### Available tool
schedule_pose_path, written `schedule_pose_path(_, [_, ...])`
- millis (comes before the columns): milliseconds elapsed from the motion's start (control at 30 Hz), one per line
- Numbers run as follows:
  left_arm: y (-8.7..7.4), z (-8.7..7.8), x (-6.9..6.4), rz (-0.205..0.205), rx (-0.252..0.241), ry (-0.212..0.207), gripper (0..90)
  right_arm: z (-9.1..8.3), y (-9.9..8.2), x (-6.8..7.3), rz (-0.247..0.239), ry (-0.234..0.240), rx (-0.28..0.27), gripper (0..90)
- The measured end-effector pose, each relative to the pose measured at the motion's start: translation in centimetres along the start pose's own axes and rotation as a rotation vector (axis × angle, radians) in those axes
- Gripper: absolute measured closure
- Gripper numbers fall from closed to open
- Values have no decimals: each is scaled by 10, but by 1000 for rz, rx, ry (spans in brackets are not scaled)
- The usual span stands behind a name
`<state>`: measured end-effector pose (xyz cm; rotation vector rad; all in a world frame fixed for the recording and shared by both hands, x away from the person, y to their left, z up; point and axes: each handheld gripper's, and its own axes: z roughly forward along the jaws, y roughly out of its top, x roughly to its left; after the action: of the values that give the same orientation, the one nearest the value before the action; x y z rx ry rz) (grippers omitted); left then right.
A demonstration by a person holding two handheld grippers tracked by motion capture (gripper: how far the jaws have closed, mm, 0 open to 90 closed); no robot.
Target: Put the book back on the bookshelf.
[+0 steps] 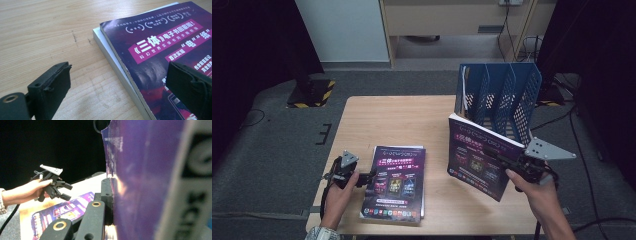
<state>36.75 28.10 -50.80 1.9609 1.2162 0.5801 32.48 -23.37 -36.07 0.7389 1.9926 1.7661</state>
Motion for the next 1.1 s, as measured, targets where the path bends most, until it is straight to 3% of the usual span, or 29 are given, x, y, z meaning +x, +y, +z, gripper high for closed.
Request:
schedule_pose_path(333, [0, 0, 0, -2, 1, 2, 52, -26, 5, -9, 28, -45, -15, 828])
schedule_pose_path(533, [0, 0, 0, 1, 4, 3, 52, -40, 17, -11, 38, -39, -25, 828])
schedule_pose_path(767, [0, 0, -1, 3, 4, 2, 52, -49, 33, -14, 51, -51, -30, 828])
schedule_pose_path(1100, [0, 0, -1, 5, 3, 2, 52, -50, 53, -24, 74, -111, -42, 828])
